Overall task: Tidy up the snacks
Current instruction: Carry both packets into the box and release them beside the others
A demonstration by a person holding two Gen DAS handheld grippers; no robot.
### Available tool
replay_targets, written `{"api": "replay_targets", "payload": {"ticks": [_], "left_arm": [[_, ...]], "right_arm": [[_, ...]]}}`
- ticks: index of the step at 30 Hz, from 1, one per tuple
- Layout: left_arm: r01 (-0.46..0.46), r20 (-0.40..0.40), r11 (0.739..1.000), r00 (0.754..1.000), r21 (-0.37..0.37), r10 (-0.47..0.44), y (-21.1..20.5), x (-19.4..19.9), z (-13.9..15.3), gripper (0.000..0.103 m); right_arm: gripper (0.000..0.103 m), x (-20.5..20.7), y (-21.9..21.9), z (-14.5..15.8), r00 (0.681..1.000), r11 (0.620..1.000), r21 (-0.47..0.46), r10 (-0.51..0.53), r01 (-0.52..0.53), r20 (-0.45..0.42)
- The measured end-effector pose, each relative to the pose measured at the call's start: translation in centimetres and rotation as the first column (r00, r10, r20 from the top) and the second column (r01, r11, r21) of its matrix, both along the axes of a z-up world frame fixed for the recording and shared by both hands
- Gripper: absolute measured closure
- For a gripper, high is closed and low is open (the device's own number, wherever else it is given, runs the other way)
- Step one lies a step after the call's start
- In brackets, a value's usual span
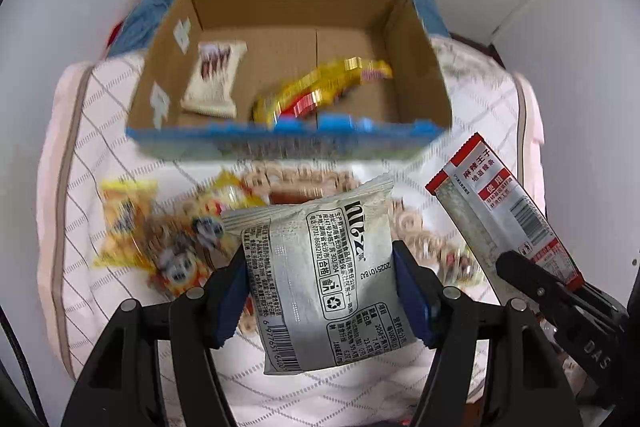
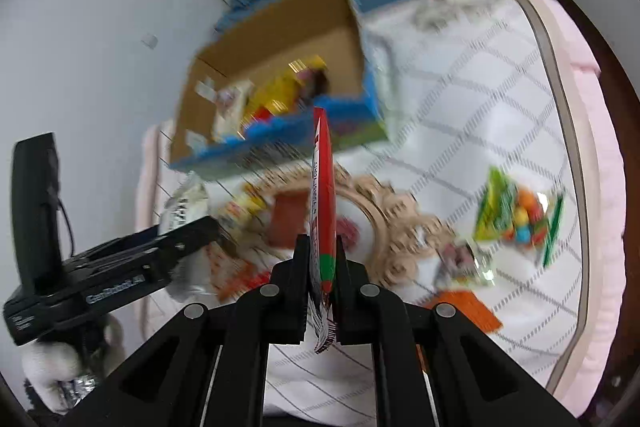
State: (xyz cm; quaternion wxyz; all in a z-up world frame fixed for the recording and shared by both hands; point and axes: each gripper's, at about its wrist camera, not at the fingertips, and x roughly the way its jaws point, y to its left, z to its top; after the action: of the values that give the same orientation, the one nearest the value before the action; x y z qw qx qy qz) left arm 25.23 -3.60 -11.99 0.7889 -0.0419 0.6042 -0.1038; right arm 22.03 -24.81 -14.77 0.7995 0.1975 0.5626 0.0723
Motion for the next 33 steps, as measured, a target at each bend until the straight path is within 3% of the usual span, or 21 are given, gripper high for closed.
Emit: {"api": "replay_targets", "payload": {"ticks": [4, 8, 17, 25, 26, 27, 28, 30, 33], "left_arm": [[-0.007, 0.04, 1.0, 0.999, 0.017, 0.006, 0.7, 3.5, 1.5, 0.039], [-0.014, 0.077, 0.997, 0.997, 0.079, 0.008, 1.3, 8.5, 2.0, 0.039], [0.003, 0.038, 0.989, 0.999, 0.149, -0.009, 1.4, 18.9, -2.5, 0.038], [0.073, -0.066, 0.981, 0.996, 0.177, -0.063, 0.1, 23.2, -7.4, 0.038], [0.088, -0.086, 0.982, 0.994, 0.17, -0.074, 0.0, 23.4, -8.1, 0.038], [0.095, -0.096, 0.981, 0.992, 0.169, -0.079, -0.1, 23.5, -8.4, 0.037], [0.097, -0.101, 0.981, 0.992, 0.17, -0.081, -0.1, 23.6, -8.7, 0.031], [0.097, -0.103, 0.979, 0.991, 0.177, -0.079, 0.0, 23.7, -9.1, 0.017], [0.087, -0.102, 0.983, 0.992, 0.164, -0.071, 0.5, 23.7, -9.2, 0.013]], "right_arm": [[0.093, 3.9, 1.0, 1.7, 0.999, 1.0, 0.004, 0.0, -0.001, 0.045], [0.093, 8.7, 1.9, 1.5, 0.997, 1.0, -0.027, -0.011, 0.013, 0.071], [0.093, 18.9, 2.9, -2.6, 0.998, 0.992, -0.116, -0.041, 0.046, 0.044], [0.091, 22.6, 3.2, -7.9, 0.998, 0.985, -0.171, -0.046, 0.036, -0.054], [0.089, 22.8, 3.2, -8.3, 0.996, 0.984, -0.178, -0.044, 0.031, -0.073], [0.073, 22.9, 3.3, -8.5, 0.995, 0.981, -0.191, -0.043, 0.025, -0.087], [0.044, 23.0, 3.3, -8.7, 0.994, 0.981, -0.194, -0.036, 0.016, -0.098], [0.019, 23.0, 3.6, -8.9, 0.994, 0.98, -0.198, -0.021, 0.0, -0.105], [0.019, 23.0, 3.9, -8.8, 0.993, 0.974, -0.228, -0.008, -0.019, -0.115]]}}
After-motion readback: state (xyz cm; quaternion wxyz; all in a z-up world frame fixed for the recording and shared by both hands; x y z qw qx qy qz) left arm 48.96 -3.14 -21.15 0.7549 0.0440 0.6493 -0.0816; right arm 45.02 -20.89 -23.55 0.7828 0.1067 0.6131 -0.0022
